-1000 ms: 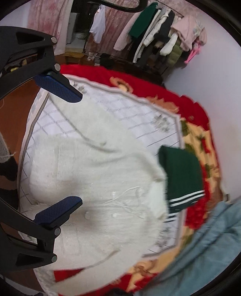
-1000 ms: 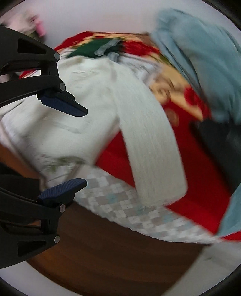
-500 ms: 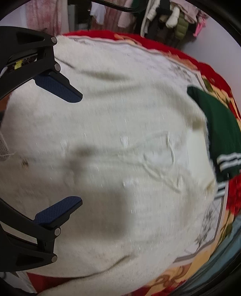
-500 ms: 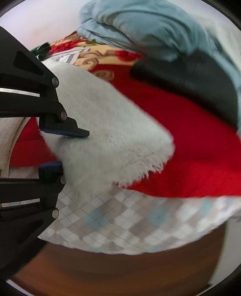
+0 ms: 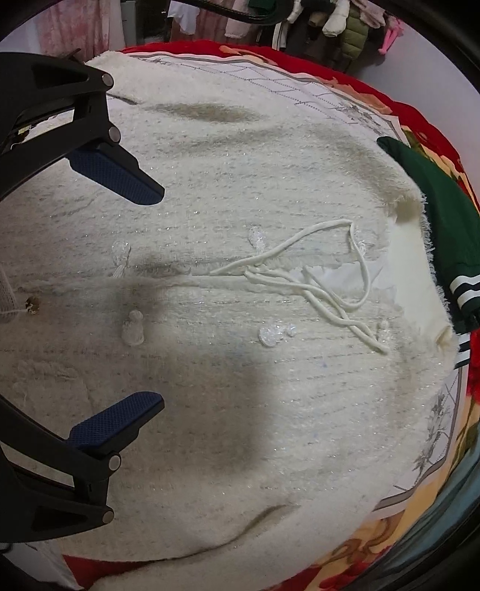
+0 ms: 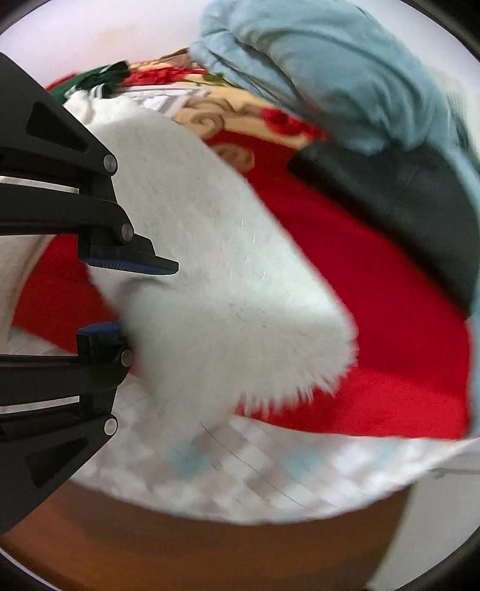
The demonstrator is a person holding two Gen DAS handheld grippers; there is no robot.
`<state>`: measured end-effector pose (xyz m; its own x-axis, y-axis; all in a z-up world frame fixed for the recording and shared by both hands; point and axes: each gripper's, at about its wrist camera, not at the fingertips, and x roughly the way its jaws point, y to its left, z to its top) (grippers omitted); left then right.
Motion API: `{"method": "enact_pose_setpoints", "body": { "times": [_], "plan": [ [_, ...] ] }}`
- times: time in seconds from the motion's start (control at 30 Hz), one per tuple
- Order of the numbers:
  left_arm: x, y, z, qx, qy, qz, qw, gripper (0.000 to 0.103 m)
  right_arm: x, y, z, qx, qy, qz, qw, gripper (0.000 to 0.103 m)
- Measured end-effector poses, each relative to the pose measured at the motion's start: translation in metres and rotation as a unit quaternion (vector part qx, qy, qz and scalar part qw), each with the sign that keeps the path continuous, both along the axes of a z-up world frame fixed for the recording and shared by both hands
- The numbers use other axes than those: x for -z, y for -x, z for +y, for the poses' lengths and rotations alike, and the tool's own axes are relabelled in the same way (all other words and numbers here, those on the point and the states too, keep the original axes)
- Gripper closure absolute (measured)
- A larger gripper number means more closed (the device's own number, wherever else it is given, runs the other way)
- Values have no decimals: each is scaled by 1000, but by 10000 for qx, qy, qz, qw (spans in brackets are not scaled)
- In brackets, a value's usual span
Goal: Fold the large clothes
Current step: 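Grasp the cream cardigan's sleeve cuff with the right gripper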
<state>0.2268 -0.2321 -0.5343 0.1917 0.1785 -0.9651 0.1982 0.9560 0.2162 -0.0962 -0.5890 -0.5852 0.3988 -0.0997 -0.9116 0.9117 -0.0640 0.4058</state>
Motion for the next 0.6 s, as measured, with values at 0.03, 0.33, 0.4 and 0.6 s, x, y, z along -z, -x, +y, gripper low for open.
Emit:
{"method": "enact_pose_setpoints", "body": {
  "times": [0.03, 0.33, 0.4, 0.6],
  "plan": [
    [1, 0, 1, 1, 0, -1, 10000, 0, 14, 0, -5, 56, -110, -99, 9999, 75],
    [7, -8, 6, -100, 35, -150, 9998, 0, 24, -33, -29, 518, 222, -822, 9950, 95],
    [2, -14, 14, -209, 90, -207, 9995, 0, 6, -41, -29, 440, 411, -841, 9946, 95],
    [-17, -27, 58, -661, 124, -416, 9969, 0, -102, -111, -10, -658, 1254, -1192, 9827, 95]
  ]
}}
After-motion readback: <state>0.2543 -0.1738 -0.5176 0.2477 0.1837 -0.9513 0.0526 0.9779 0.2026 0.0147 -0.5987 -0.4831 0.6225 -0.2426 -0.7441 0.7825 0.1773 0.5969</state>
